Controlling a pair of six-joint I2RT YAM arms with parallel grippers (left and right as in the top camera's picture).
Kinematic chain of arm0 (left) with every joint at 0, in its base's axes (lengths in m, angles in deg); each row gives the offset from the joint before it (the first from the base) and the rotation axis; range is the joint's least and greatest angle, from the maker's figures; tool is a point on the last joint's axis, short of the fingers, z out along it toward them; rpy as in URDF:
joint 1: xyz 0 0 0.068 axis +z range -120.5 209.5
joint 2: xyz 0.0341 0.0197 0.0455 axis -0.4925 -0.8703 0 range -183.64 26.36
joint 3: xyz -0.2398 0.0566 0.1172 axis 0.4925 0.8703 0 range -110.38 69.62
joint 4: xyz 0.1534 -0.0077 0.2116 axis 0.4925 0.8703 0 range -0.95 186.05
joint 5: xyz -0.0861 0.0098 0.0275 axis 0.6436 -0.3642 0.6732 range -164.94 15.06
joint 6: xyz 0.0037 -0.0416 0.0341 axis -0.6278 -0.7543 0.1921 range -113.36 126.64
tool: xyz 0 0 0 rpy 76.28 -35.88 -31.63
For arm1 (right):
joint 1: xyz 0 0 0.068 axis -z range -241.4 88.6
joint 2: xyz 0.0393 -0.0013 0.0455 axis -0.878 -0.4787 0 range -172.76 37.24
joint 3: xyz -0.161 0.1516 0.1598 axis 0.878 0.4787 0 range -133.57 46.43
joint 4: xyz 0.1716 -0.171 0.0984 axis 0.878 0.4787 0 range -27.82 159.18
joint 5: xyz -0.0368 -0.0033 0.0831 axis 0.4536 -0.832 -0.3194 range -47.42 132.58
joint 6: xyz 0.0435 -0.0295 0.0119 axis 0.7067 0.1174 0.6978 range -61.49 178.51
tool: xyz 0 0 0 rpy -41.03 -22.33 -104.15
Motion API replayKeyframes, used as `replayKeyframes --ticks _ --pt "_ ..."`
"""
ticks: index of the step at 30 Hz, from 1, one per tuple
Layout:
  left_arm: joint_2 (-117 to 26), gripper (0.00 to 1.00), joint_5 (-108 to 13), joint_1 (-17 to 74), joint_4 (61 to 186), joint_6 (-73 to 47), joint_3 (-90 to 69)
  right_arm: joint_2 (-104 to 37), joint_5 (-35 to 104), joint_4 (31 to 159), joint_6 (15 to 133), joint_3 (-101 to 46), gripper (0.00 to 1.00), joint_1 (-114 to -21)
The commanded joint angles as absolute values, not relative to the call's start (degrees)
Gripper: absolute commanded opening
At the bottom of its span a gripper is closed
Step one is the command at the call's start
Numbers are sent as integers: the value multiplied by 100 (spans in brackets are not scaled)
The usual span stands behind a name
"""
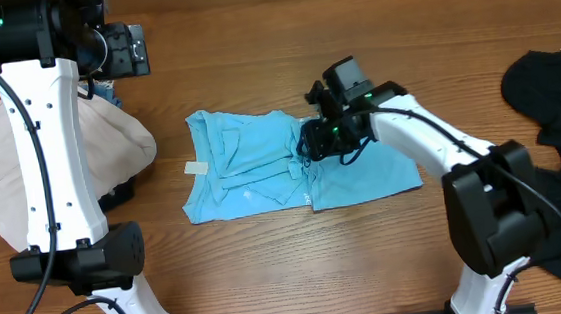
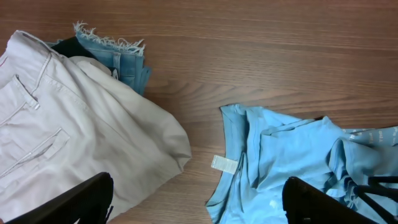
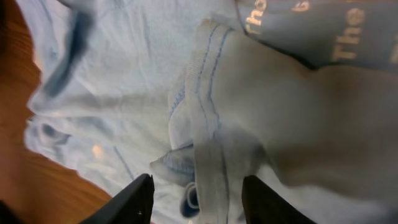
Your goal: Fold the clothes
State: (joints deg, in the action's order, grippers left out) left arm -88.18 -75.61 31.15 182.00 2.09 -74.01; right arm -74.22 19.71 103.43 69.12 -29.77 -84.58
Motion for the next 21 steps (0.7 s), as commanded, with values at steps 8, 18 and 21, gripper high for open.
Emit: replayKeyframes --ticks 8,18,21 --pt "-8759 92 -7491 3135 18150 152 -7524 -7501 2261 9841 7701 -3080 4 -8563" --pt "-8759 96 -7382 3135 18397 150 -7524 -7459 1593 8728 7697 -3150 70 -8346" --pt "-8759 97 -7312 3135 18569 150 -7524 -7212 1590 9183 7378 -3261 66 -7877"
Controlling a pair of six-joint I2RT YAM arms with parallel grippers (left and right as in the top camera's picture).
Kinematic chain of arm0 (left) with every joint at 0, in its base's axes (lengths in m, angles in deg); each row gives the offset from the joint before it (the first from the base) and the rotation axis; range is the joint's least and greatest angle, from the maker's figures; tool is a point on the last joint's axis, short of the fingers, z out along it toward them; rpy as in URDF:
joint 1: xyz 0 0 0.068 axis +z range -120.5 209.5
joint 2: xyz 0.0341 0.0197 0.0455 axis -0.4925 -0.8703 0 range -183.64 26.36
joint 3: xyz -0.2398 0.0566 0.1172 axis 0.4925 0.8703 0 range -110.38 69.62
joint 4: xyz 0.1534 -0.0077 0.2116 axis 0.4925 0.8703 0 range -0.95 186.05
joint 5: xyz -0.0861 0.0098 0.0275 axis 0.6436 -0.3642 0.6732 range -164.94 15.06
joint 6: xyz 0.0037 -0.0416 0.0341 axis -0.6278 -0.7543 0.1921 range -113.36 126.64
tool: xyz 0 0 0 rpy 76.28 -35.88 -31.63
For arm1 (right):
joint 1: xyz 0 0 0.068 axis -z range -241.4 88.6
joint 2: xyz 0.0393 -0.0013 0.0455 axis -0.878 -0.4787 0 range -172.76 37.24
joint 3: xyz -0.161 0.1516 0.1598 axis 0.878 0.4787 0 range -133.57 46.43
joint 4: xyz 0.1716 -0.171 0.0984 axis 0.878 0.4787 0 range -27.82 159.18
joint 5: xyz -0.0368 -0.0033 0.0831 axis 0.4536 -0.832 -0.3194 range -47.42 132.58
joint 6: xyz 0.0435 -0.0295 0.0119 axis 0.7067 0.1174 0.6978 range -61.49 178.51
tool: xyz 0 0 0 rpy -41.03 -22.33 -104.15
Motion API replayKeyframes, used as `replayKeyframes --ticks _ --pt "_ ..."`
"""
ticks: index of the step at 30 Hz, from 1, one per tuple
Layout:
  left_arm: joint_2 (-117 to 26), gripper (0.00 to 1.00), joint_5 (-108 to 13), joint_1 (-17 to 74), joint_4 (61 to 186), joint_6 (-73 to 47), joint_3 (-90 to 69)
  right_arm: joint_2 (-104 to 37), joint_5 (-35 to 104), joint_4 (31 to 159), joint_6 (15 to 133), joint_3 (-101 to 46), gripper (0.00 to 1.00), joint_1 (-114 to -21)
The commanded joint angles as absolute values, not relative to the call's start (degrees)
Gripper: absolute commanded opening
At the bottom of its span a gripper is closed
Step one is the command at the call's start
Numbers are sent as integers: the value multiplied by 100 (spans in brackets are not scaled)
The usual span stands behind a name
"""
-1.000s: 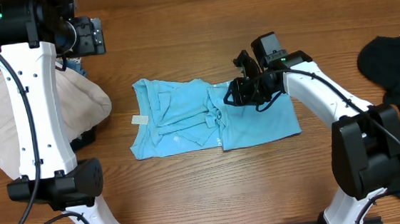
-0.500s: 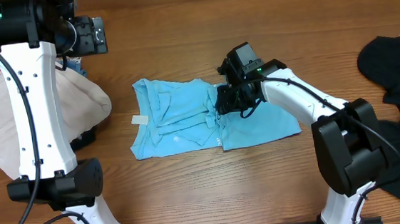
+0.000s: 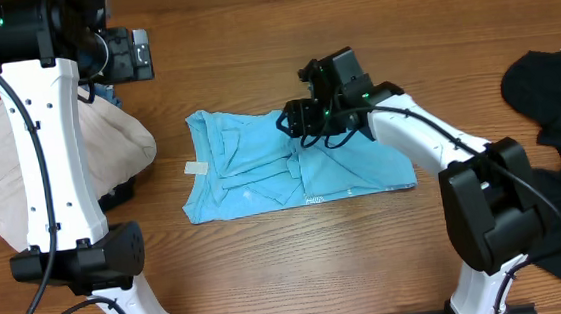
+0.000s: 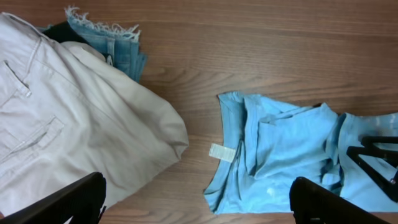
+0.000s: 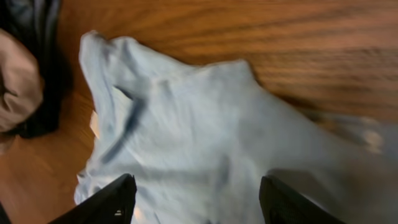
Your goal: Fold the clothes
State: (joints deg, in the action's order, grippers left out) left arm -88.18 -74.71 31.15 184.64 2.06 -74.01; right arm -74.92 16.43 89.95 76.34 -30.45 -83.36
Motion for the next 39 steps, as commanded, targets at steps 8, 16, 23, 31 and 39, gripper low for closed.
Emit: replayKeyframes --ticks 8,16,23,31,39 --pt "-8759 84 -5622 2875 18585 237 -6693 -6373 1590 10636 7306 -3318 75 -6100" --pt "-8759 80 -5537 2215 16910 -412 -3581 -6371 1422 11312 7030 -3314 77 -5330" --pt "-8759 83 -4510 2779 15184 -180 -1246 -6371 1420 11355 7022 -3314 78 -5330" --pt "-8763 94 -5006 3327 14371 766 -645 -6371 1420 11373 7024 -3314 79 -5330" --pt "-8774 95 -4728 3474 13553 1293 -206 -6371 1420 11401 7024 -3314 79 -5330"
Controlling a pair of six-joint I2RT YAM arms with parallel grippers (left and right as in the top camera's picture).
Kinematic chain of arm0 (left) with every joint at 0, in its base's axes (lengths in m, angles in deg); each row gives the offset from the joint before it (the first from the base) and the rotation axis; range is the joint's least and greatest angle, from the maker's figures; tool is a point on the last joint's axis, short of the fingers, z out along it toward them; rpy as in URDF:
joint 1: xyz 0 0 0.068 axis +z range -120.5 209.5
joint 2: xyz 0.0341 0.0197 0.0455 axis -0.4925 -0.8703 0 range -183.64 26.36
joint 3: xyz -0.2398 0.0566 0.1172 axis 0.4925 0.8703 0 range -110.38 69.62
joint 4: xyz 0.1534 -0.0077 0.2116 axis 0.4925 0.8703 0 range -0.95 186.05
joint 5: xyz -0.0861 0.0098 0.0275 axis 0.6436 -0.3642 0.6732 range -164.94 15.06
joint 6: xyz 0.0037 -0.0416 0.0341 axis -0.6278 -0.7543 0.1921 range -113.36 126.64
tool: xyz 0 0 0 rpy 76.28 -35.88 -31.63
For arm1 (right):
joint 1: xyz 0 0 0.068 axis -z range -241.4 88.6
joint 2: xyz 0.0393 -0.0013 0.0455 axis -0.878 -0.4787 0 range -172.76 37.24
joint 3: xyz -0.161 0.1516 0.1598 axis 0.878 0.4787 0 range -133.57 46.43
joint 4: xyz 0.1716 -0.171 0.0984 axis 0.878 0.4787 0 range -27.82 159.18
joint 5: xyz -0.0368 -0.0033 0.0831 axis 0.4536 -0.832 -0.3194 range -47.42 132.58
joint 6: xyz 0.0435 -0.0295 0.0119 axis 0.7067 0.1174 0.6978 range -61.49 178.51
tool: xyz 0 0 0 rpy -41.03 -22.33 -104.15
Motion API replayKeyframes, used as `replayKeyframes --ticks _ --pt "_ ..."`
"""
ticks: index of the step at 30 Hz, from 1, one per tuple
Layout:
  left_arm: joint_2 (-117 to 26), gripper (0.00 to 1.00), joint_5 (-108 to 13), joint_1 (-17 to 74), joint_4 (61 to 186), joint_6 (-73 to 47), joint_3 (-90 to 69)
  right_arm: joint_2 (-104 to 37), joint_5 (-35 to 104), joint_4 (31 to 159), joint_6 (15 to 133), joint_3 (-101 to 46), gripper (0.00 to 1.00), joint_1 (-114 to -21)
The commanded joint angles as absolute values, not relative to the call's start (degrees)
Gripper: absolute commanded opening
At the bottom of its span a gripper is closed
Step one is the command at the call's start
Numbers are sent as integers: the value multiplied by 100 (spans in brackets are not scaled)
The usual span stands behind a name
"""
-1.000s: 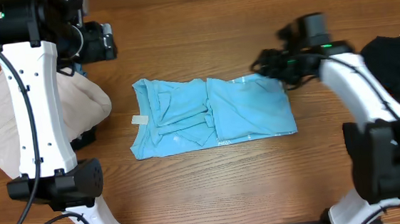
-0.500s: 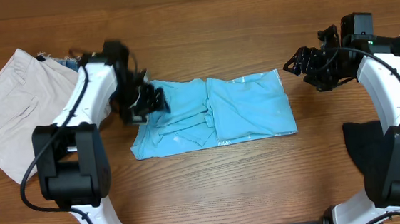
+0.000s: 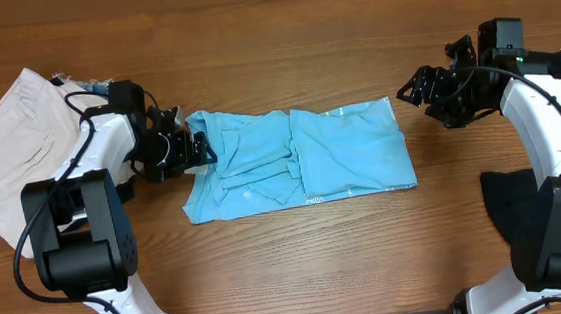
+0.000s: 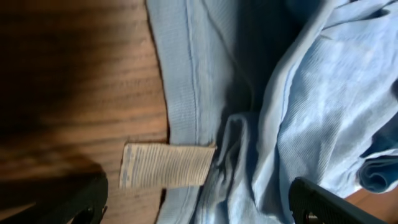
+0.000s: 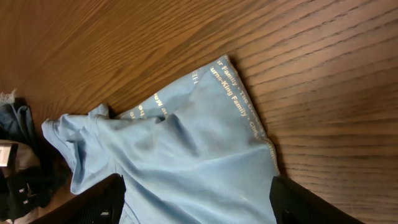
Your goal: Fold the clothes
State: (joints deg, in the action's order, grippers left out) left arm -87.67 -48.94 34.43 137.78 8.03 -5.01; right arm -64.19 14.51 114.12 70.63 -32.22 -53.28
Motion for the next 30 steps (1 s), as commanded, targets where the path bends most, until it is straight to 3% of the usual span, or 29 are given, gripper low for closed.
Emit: replayKeyframes --ticks 1,13,20,24,26,30 --pt "-8778 94 -4551 3469 13472 1312 -103 -6371 1420 11401 7026 -3314 78 -5330" --pt "-9034 88 -4013 3465 12688 1262 920 -6371 1422 11471 7024 -3314 78 -5330" --pt "-9034 74 -4125 3211 12760 1262 922 -6371 1422 11471 7024 -3314 77 -5330" --pt "-9034 59 -4346 3041 12751 1229 922 -6371 1422 11460 7026 -3314 77 -5330" --pt "-9034 41 -4494 2971 12651 989 922 -6371 1422 11460 7024 -3314 77 -5330" --pt "-9030 15 -4531 2991 12500 558 898 -6371 1422 11460 7024 -3314 76 -5330"
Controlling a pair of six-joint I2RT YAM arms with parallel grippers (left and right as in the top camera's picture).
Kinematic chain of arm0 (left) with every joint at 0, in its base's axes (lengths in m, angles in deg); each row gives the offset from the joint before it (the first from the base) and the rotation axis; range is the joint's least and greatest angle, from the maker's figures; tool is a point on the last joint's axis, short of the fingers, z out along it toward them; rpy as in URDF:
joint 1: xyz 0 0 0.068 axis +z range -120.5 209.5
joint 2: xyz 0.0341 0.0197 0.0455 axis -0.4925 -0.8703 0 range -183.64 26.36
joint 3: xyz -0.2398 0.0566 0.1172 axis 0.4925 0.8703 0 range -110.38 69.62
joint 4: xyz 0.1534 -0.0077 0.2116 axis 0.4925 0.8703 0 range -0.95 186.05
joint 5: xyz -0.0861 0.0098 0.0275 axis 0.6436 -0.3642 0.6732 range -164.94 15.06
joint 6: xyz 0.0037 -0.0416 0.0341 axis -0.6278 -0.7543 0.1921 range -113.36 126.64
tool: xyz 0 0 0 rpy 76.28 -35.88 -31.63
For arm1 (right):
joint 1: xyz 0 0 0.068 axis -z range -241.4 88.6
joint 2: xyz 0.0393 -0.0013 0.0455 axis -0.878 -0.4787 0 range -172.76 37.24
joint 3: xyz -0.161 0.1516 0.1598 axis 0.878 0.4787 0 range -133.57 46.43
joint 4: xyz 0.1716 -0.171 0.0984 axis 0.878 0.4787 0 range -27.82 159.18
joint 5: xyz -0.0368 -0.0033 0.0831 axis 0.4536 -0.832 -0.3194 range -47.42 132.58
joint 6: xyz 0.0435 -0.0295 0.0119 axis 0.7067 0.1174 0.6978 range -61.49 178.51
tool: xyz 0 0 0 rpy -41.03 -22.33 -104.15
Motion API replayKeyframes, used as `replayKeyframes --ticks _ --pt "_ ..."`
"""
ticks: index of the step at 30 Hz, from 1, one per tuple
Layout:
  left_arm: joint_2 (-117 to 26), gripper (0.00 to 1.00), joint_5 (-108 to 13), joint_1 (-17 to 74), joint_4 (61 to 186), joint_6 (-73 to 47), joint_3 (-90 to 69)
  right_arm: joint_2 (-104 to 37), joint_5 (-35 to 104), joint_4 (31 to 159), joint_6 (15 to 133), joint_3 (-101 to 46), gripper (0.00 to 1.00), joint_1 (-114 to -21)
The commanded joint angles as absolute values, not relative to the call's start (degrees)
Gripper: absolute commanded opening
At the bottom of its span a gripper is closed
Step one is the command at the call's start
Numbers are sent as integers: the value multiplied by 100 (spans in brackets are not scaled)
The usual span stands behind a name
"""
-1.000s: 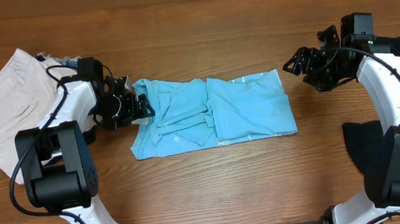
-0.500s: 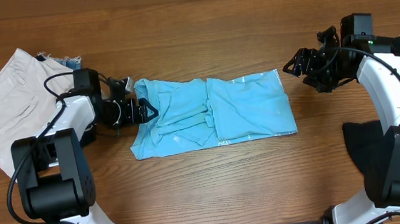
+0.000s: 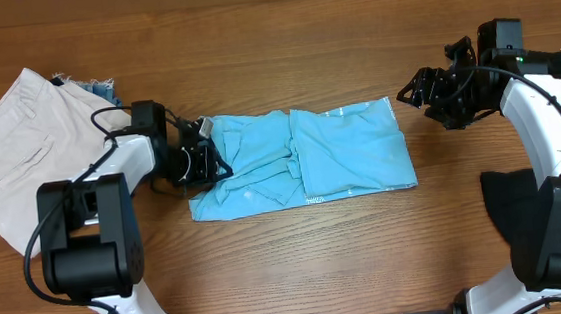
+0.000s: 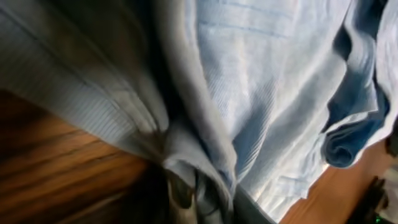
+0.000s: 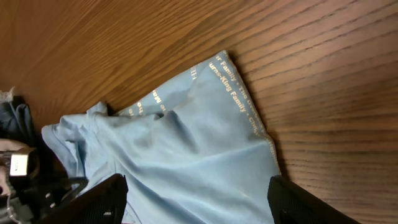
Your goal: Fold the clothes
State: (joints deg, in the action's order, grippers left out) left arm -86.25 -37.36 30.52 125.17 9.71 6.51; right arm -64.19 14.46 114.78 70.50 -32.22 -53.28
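A light blue T-shirt (image 3: 345, 152) lies crumpled across the middle of the wooden table, its right half spread flatter than its left. My left gripper (image 3: 204, 161) is low at the shirt's left edge. In the left wrist view the left gripper (image 4: 200, 198) is shut on a bunched fold of the blue shirt (image 4: 261, 93). My right gripper (image 3: 421, 93) hovers open just off the shirt's upper right corner. The right wrist view shows the right gripper (image 5: 196, 185) spread wide above the printed hem of the blue shirt (image 5: 186, 143).
Beige trousers (image 3: 19, 147) lie at the far left over a frayed denim piece (image 3: 100, 88). A black garment is heaped at the right edge, behind and under the right arm.
My left gripper was open at the shirt's left edge by the white label; now it is shut on that edge, which has shifted slightly right. The right arm has not moved.
First my right gripper was down on the shirt's middle while the left arm was raised high over the trousers. Then the right gripper was over the shirt's upper middle. Later the shirt lay spread rightward, the right gripper open beyond it, the left gripper low at its left edge, now shut.
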Motion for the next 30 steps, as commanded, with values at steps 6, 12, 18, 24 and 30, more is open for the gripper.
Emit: replayKeyframes --ticks 6,12,18,24,30 --pt "-8700 4 -5397 3141 13678 77 168 -6371 1422 11465 7024 -3314 76 -5330" --pt "-8236 4 -6905 3476 16032 595 -1703 -6371 1420 11388 7026 -3314 76 -5330" --pt "-8236 4 -7167 3124 17522 501 -4101 -6371 1418 11329 7030 -3314 75 -5330" --pt "-8300 4 -7602 1424 17654 80 -4953 -6371 1413 11338 7030 -3314 75 -5330" --pt "-9320 4 -8201 180 17960 -266 -4944 -6371 1289 11406 7046 -3314 74 -5330"
